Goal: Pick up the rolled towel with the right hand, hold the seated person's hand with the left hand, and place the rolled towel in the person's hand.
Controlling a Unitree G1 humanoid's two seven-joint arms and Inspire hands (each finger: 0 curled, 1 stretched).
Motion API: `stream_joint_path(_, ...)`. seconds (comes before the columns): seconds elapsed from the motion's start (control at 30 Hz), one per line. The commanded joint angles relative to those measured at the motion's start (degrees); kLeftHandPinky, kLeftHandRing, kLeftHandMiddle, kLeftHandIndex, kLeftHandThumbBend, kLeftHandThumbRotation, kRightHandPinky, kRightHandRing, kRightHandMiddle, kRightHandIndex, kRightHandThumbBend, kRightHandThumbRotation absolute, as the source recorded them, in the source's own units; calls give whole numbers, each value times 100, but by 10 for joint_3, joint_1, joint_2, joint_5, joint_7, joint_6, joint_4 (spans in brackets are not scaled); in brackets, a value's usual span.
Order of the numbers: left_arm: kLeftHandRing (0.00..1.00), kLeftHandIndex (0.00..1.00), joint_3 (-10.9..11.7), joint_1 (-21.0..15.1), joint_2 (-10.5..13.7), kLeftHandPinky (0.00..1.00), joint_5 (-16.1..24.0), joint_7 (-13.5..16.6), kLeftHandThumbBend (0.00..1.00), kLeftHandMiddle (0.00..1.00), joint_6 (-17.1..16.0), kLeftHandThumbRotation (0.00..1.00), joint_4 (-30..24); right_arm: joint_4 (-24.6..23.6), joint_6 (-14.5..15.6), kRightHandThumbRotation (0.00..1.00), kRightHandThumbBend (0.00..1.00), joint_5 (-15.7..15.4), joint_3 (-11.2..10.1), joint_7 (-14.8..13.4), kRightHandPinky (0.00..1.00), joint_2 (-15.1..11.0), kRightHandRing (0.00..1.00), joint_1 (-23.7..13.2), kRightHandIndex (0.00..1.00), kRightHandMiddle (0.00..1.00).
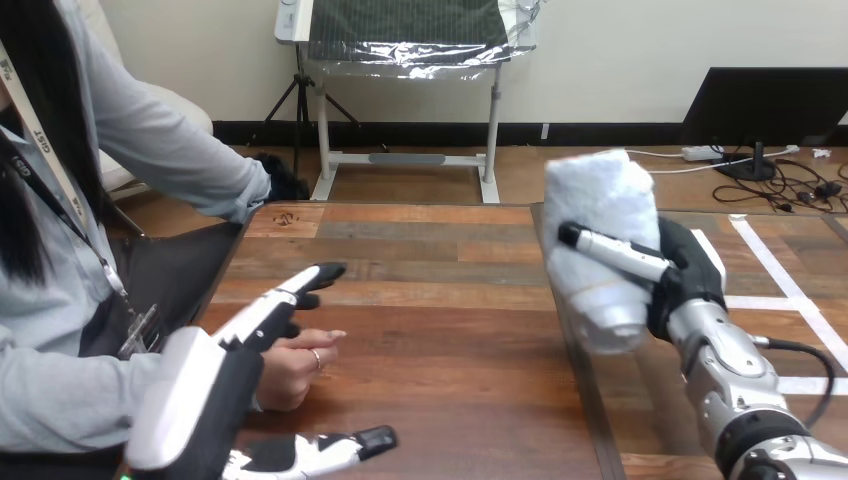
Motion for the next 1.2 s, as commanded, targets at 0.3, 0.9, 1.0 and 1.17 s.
stream_joint_path(0.3, 80, 84, 15, -54, 86, 69, -14, -28, 100, 82, 48, 34, -44, -46, -22, 0, 67, 18, -11, 10, 35, 17, 43, -48, 45, 51)
stream_joint_path(0.9, 81, 84, 25, -118, 183, 70, -11, -60, 100, 83, 90, 31, -15, -45, -25, 0, 69, 7, 0, 11, 38, 19, 44, -40, 48, 53)
stream_joint_path(1.0, 82, 84, 25, -128, 197, 72, -10, -60, 100, 84, 91, 31, -6, -46, -27, 0, 69, 4, 3, 11, 39, 19, 45, -38, 47, 53)
stream_joint_path(1.17, 84, 85, 22, -149, 220, 75, -11, -65, 100, 84, 97, 31, 15, -45, -29, 0, 68, 9, -1, 25, 40, 20, 47, -36, 48, 54)
